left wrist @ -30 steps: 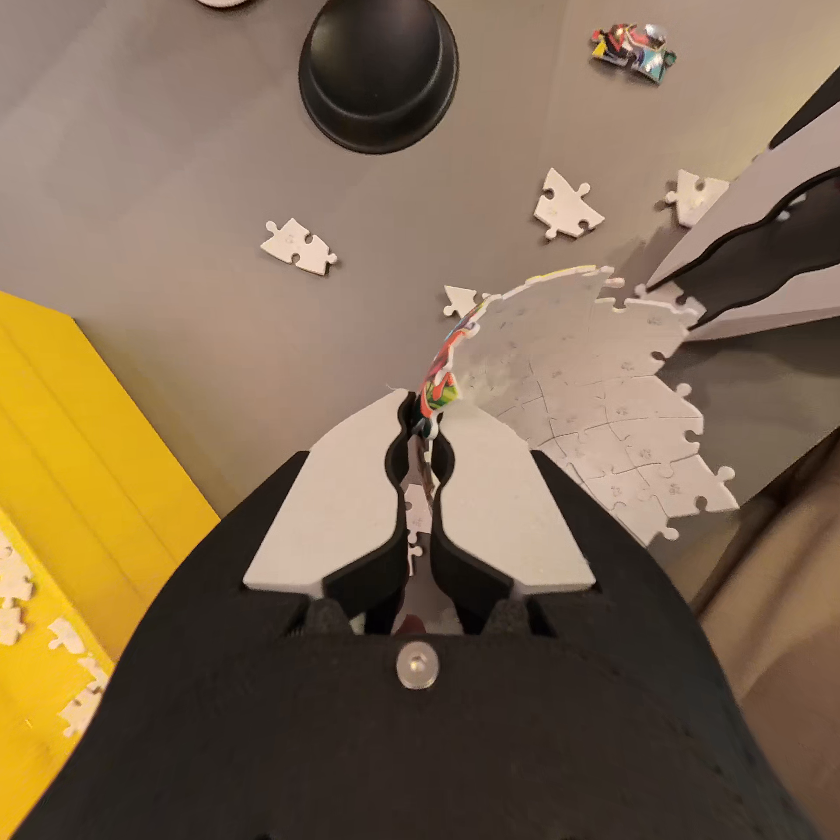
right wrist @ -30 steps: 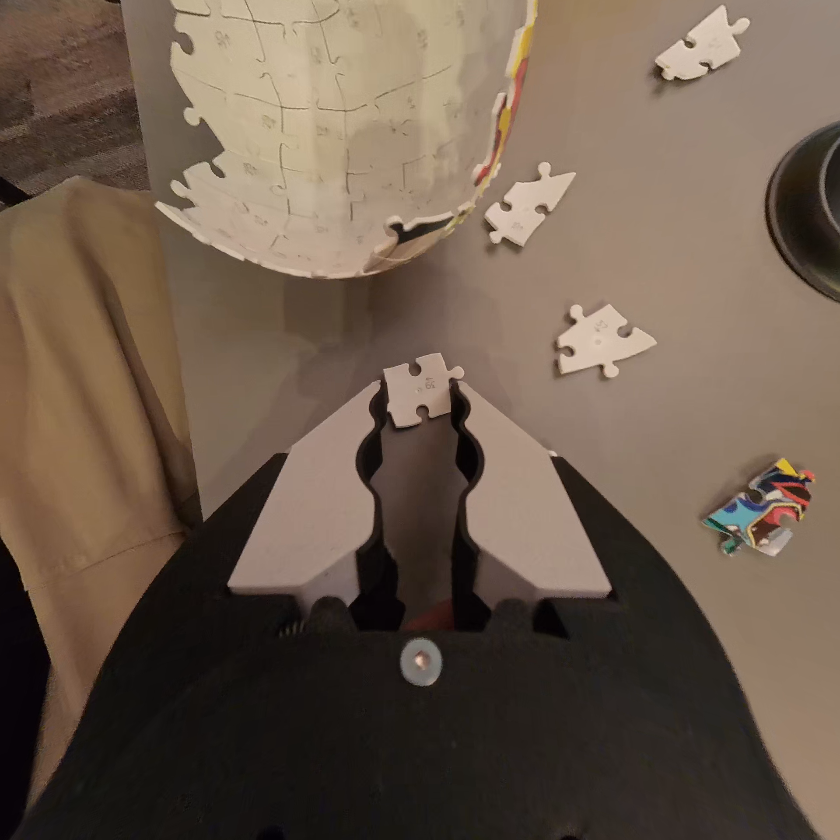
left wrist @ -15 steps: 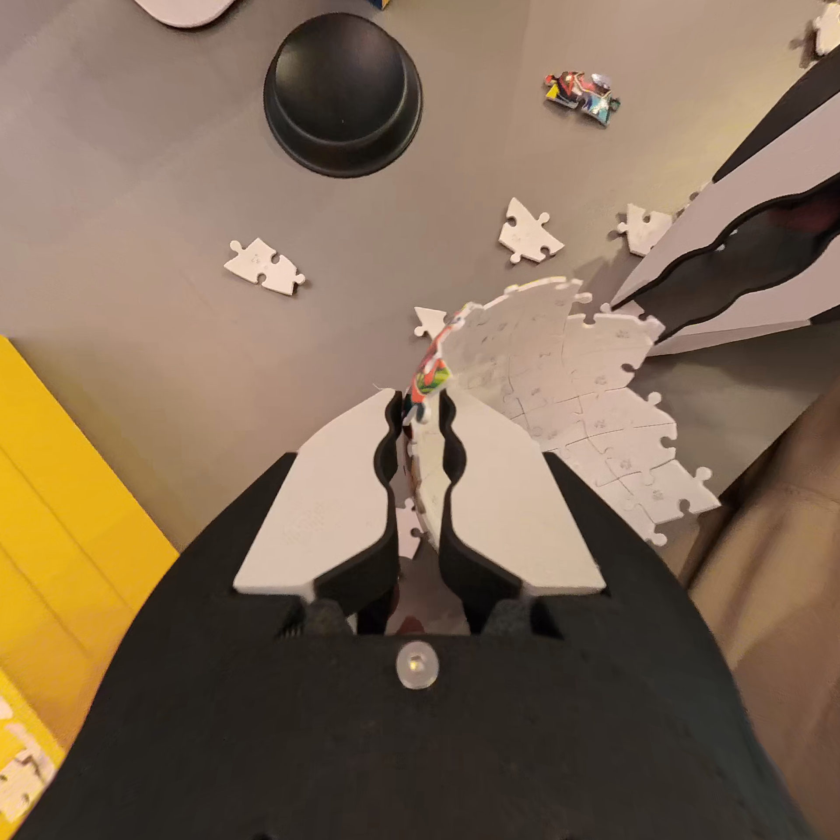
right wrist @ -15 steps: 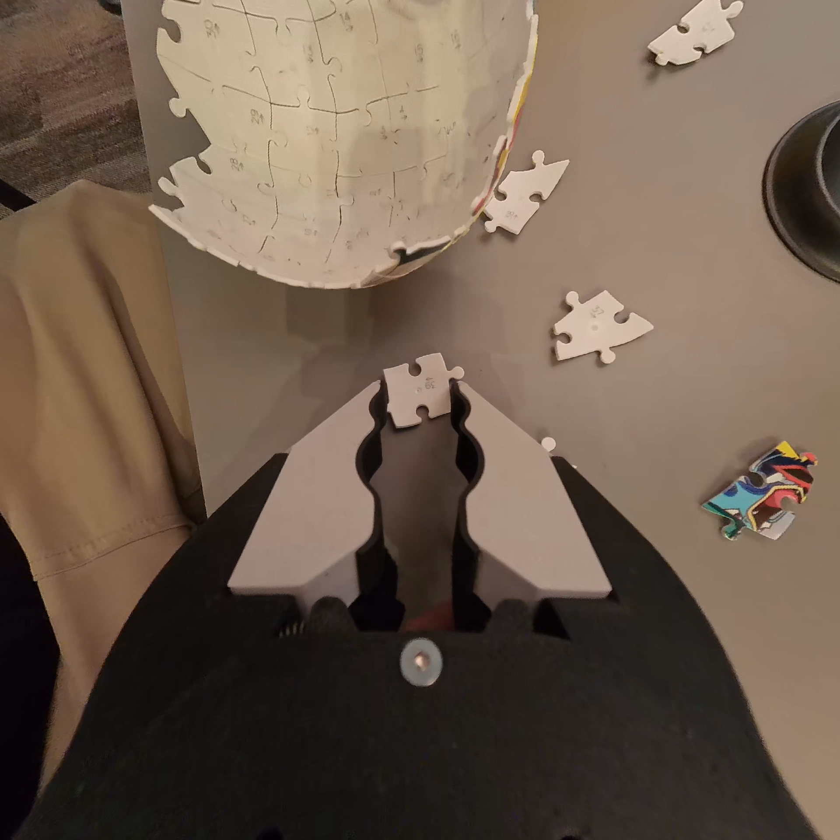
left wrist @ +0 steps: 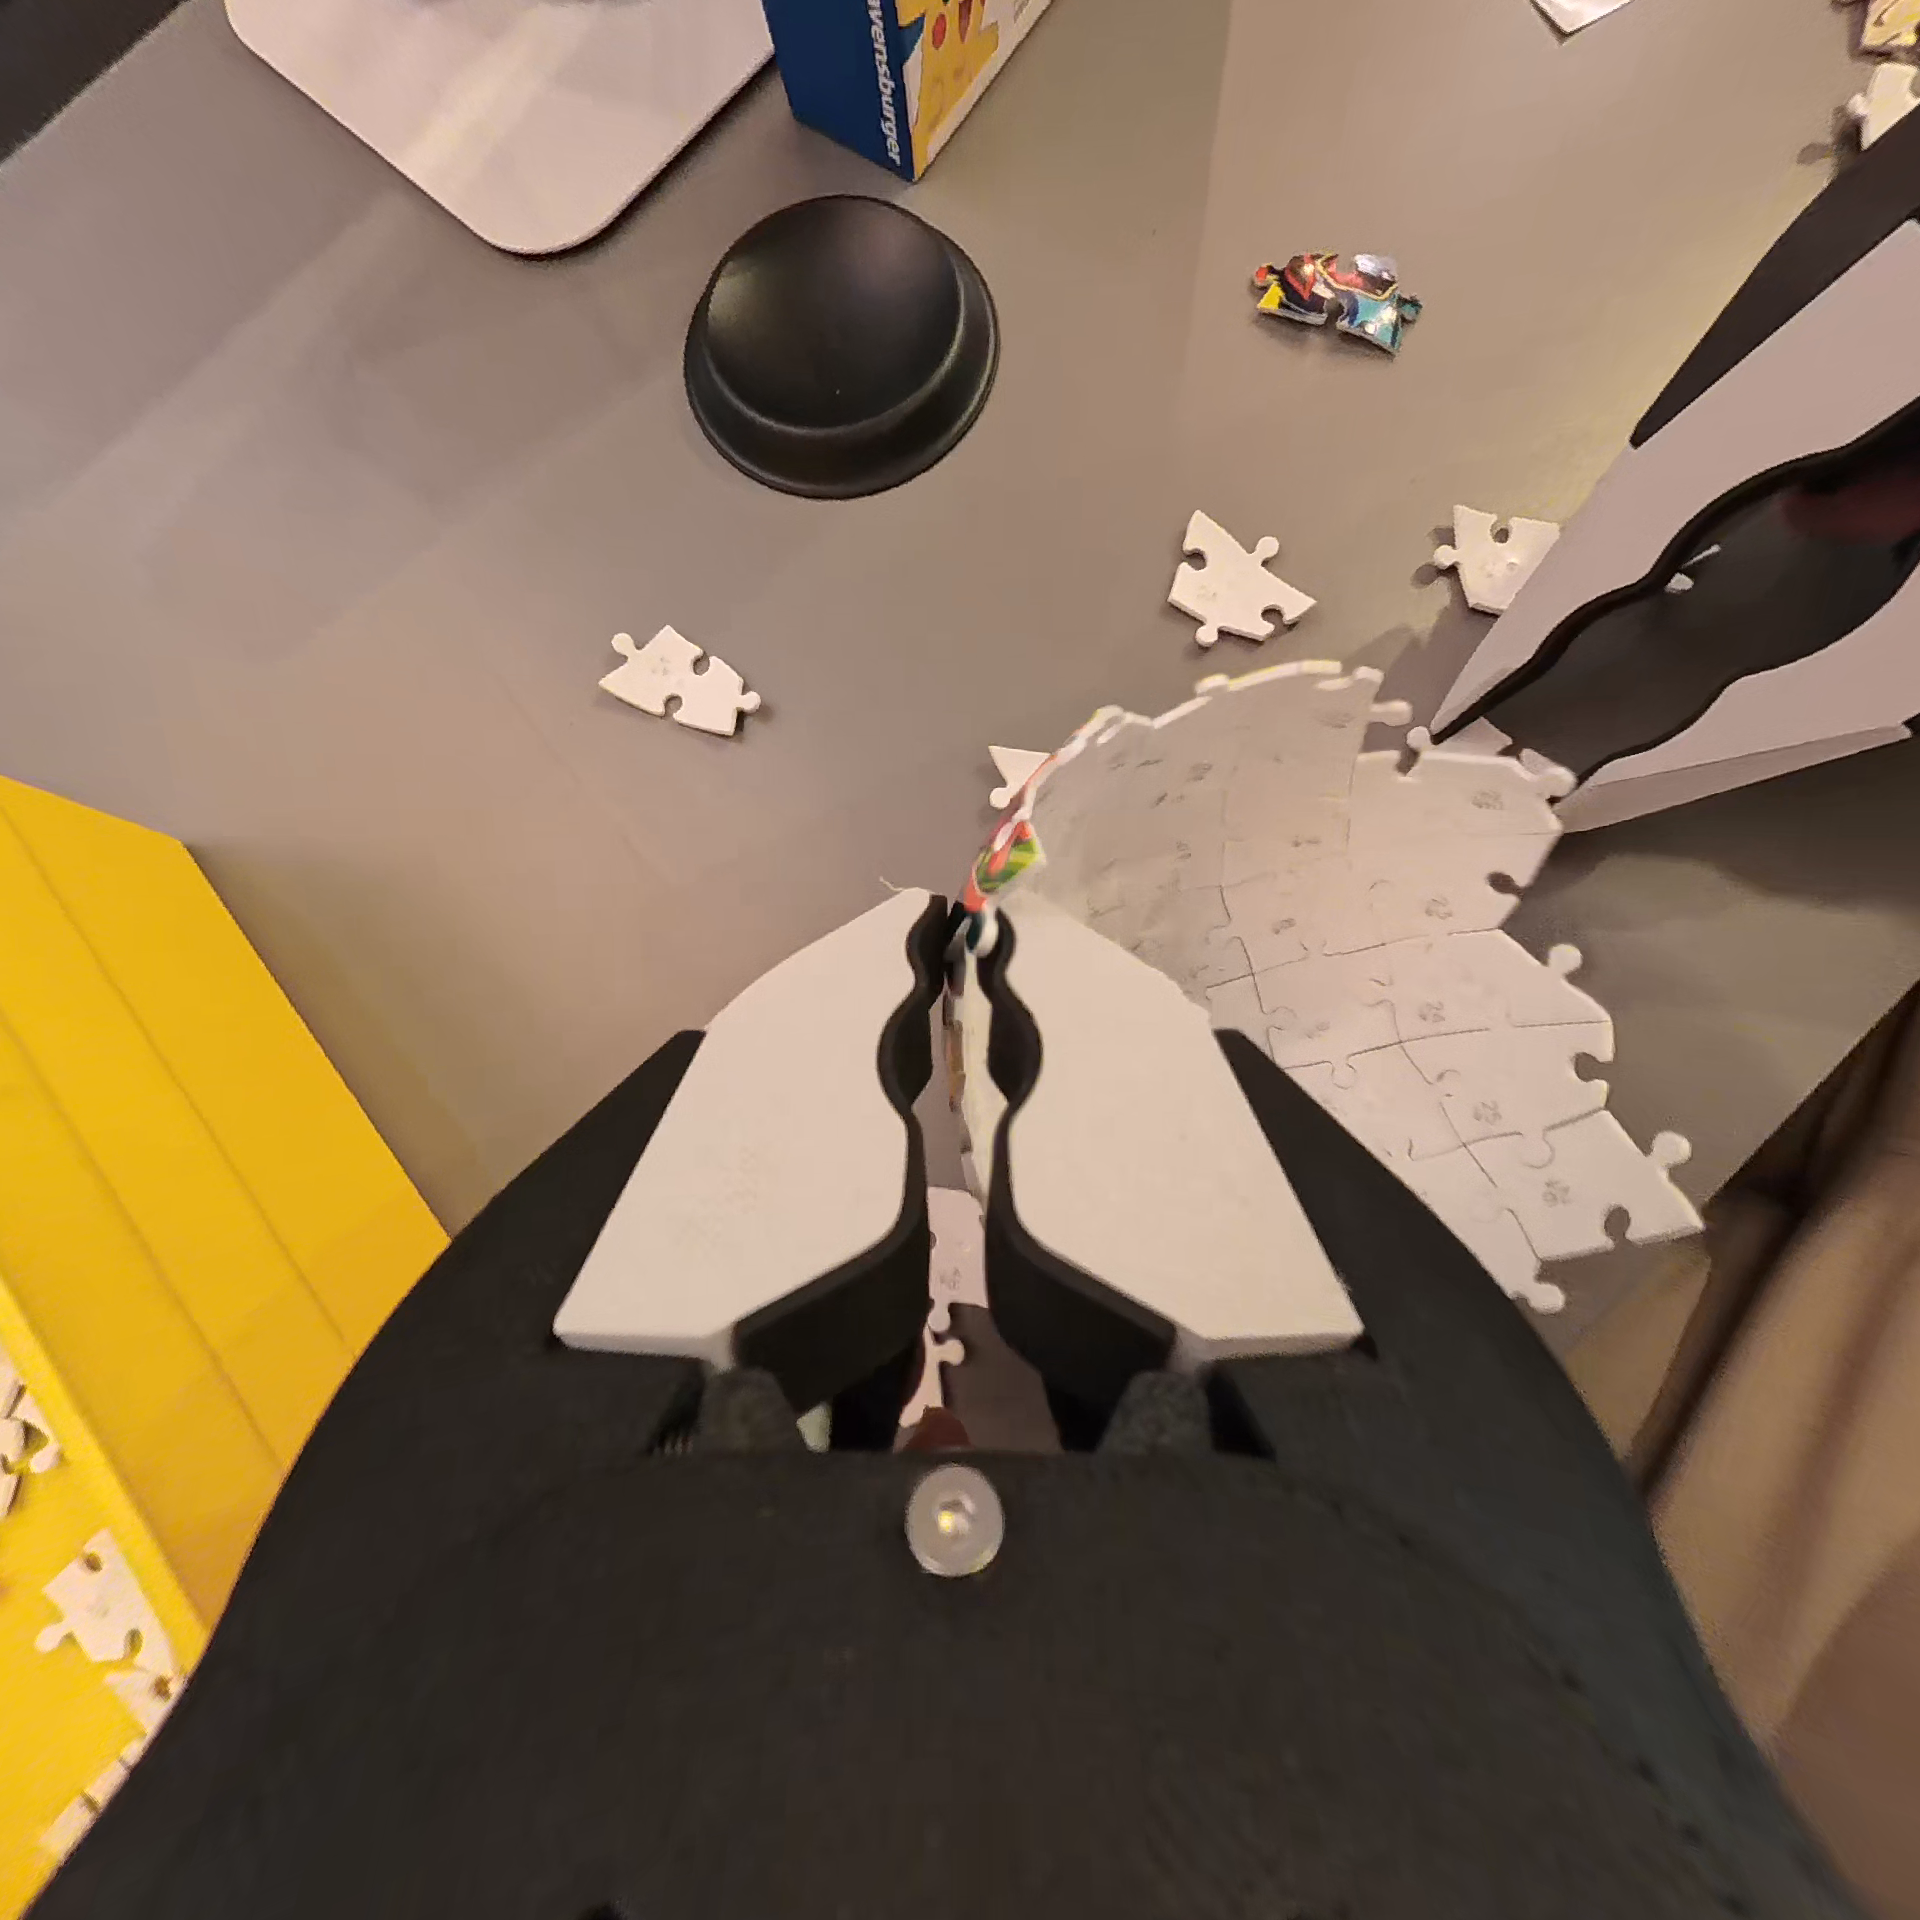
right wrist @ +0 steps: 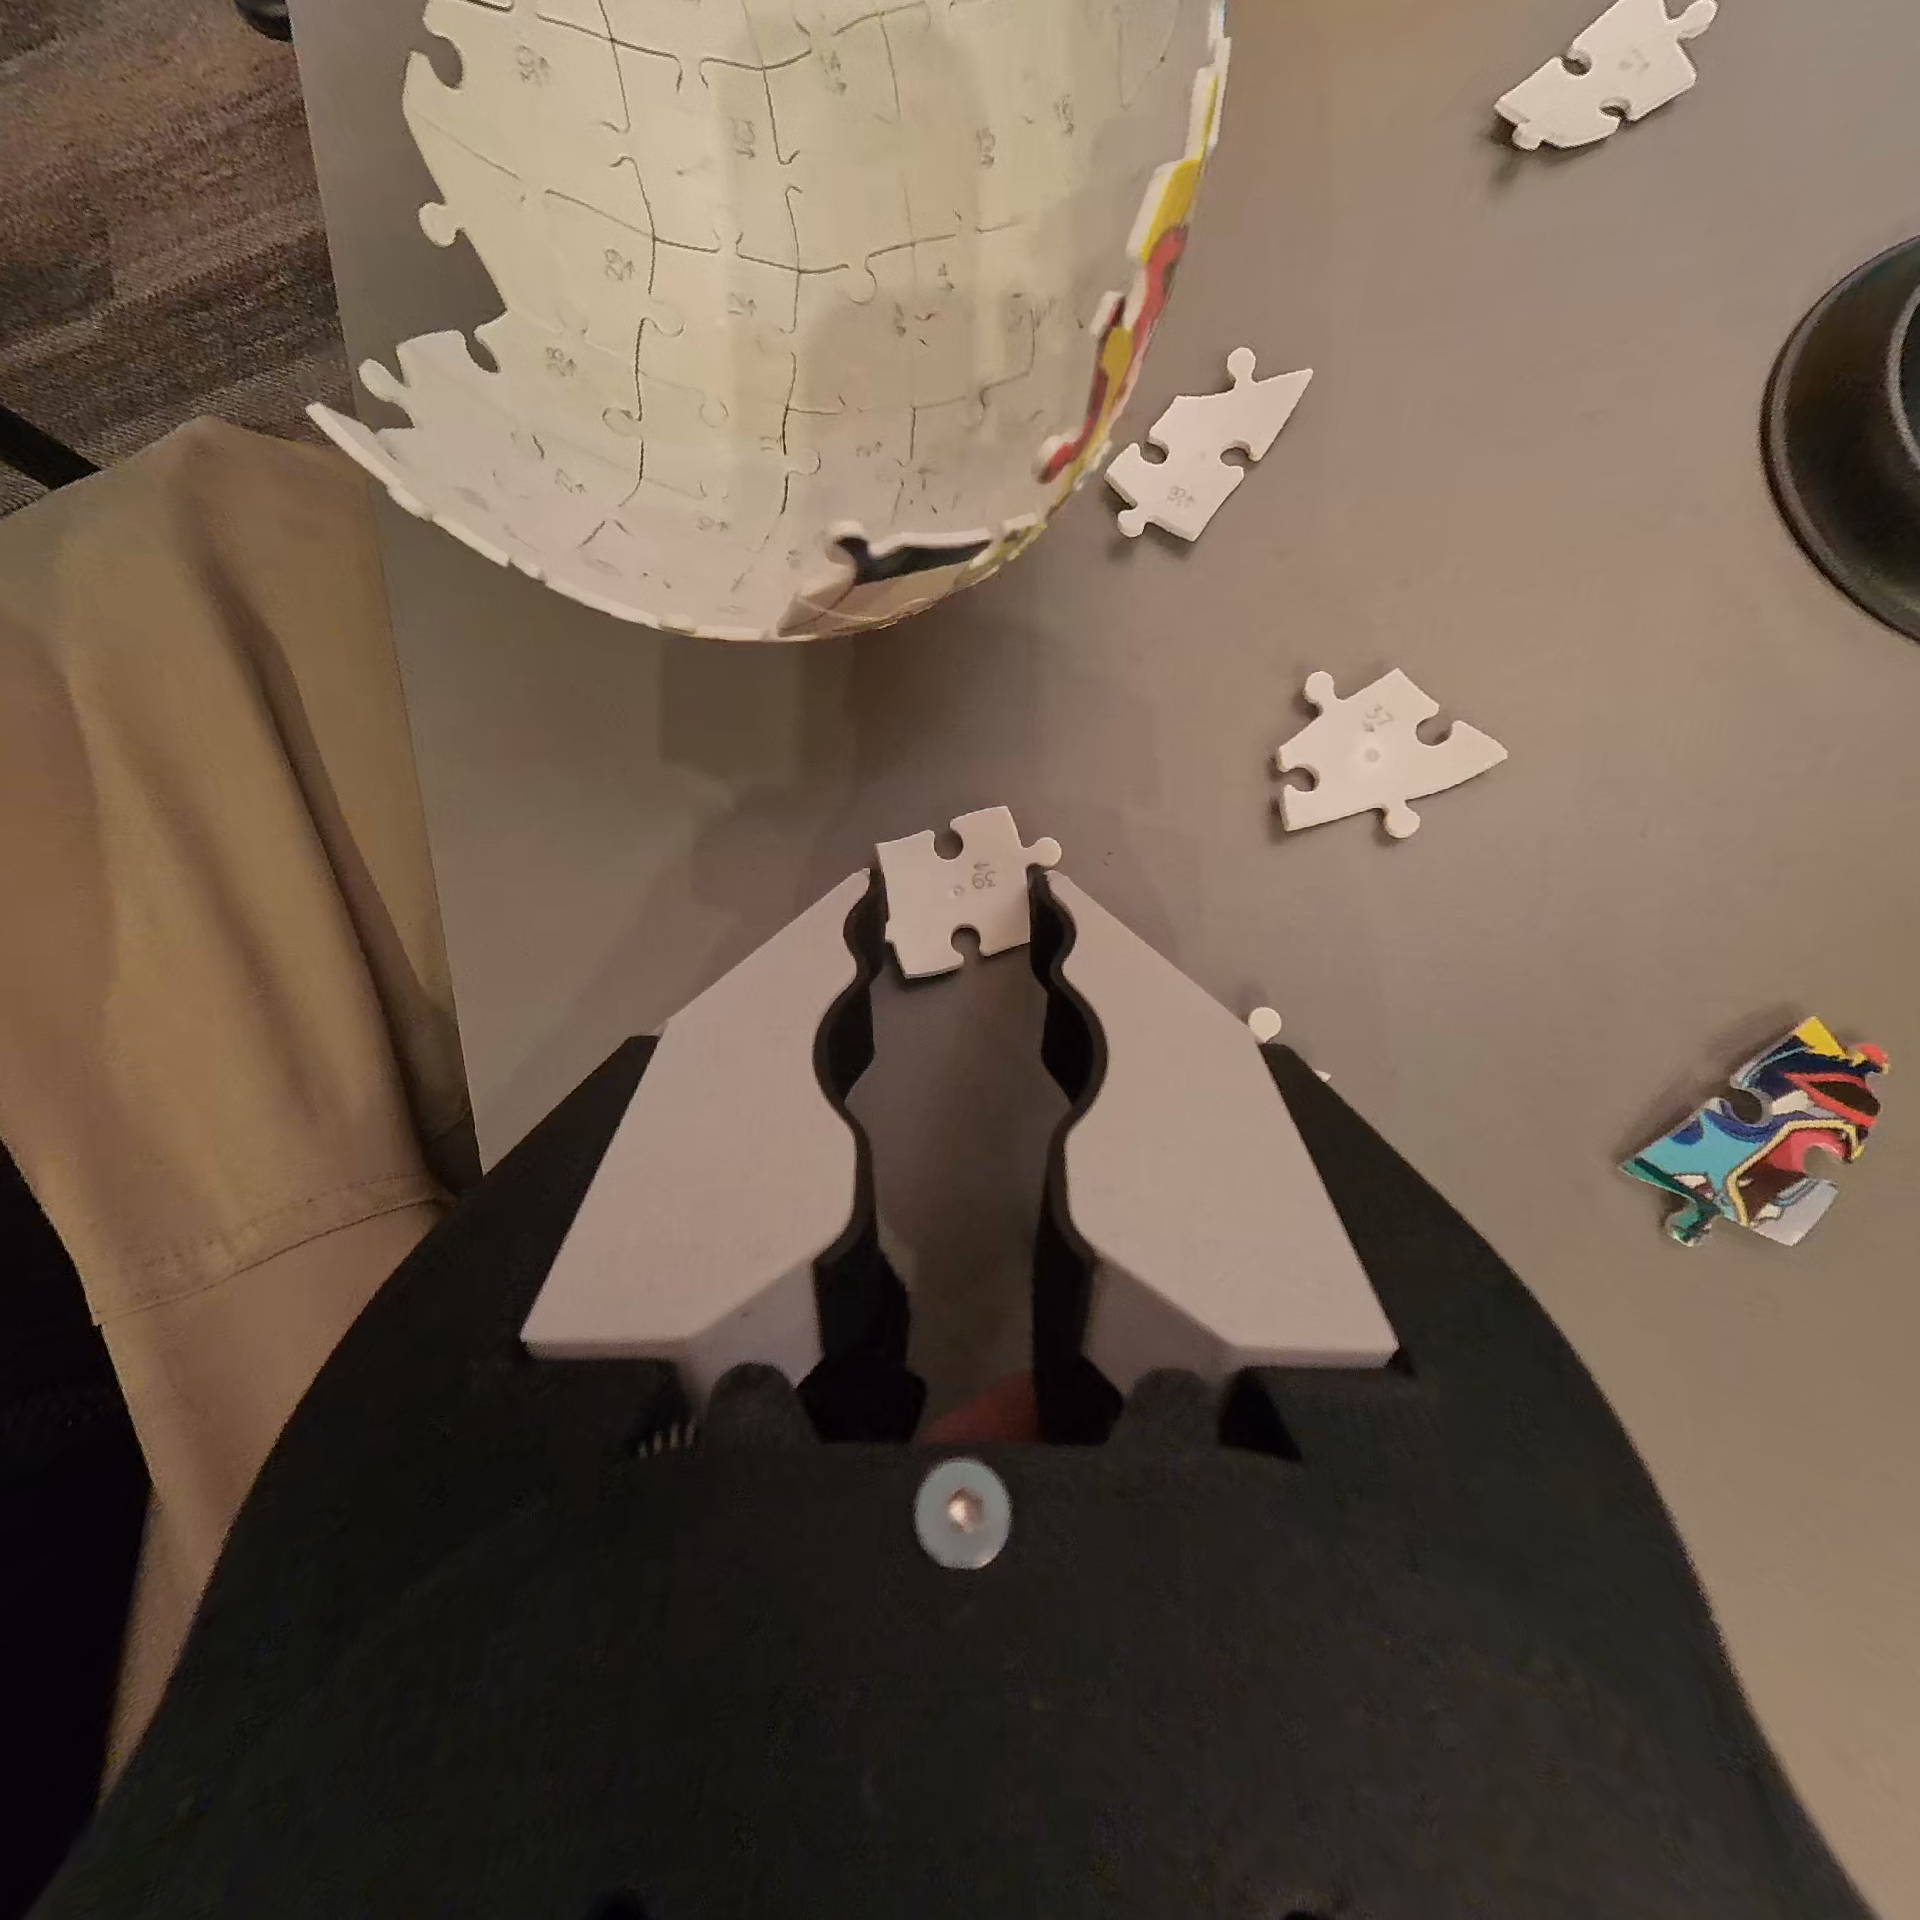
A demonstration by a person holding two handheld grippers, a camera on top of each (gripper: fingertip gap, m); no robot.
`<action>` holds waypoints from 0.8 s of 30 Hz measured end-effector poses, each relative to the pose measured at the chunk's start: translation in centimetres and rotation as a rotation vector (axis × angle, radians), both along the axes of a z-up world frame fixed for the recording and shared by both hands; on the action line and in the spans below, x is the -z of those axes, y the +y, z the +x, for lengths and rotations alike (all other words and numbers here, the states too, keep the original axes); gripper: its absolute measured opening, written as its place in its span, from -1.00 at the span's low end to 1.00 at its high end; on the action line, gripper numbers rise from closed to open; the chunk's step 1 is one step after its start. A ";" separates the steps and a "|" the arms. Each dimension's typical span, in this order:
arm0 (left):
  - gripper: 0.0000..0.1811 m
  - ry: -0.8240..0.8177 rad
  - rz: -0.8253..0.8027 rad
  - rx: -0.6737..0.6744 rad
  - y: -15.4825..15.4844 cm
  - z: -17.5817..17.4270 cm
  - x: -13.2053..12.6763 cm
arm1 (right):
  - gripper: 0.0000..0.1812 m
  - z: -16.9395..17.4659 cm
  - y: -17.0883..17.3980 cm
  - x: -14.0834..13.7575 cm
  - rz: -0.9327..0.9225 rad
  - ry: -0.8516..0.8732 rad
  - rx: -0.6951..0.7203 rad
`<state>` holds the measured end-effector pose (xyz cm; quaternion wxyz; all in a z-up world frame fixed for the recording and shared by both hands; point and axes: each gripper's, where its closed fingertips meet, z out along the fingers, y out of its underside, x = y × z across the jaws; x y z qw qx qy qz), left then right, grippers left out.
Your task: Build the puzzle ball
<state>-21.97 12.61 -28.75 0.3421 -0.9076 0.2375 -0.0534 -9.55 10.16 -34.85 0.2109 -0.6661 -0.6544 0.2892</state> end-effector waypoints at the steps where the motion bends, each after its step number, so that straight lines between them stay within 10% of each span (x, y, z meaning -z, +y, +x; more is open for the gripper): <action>1: -0.94 0.002 0.005 0.003 0.1 0.1 0.0 | -0.71 0.0 0.0 0.0 0.000 0.000 0.000; 24: -0.73 -0.012 0.049 0.035 -0.7 -0.4 -1.2 | -0.71 0.2 -0.3 0.0 0.002 -0.006 -0.019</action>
